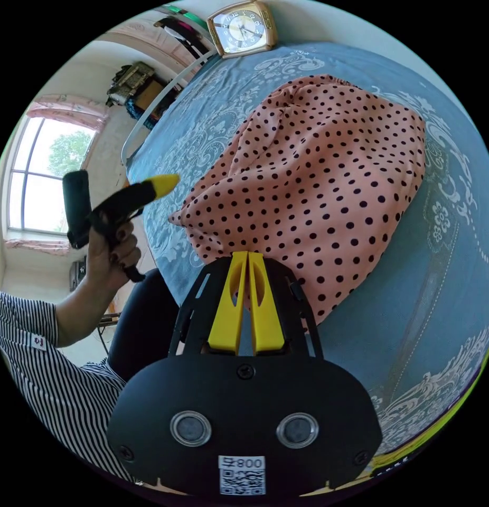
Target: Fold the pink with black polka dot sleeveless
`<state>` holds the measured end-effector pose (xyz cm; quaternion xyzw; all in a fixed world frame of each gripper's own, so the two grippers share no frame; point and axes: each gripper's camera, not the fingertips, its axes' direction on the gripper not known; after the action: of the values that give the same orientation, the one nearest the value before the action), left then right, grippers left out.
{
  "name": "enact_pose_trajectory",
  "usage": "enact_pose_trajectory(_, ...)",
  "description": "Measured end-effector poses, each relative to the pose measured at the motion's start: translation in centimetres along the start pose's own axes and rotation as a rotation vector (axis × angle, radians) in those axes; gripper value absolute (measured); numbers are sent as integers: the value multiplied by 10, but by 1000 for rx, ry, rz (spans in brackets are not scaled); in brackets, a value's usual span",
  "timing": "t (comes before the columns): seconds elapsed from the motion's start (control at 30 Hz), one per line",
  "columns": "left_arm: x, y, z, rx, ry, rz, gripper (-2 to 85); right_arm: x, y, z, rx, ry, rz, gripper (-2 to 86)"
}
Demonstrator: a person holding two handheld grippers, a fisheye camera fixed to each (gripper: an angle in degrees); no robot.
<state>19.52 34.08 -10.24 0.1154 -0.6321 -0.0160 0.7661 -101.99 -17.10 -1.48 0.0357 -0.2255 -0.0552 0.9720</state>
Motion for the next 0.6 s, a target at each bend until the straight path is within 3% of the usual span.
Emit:
enact_pose_trajectory(0.2,10,-60,49,-176,-256,60,2,-3,24,9,16,2,-11,1)
enact_pose_trajectory(0.43,20,-70,42,-129,-220,22,2,7,62,19,78,-61,4,1)
enact_pose_trajectory(0.6,55,-62,35,-74,-94,100,2,7,81,26,72,-49,19,1)
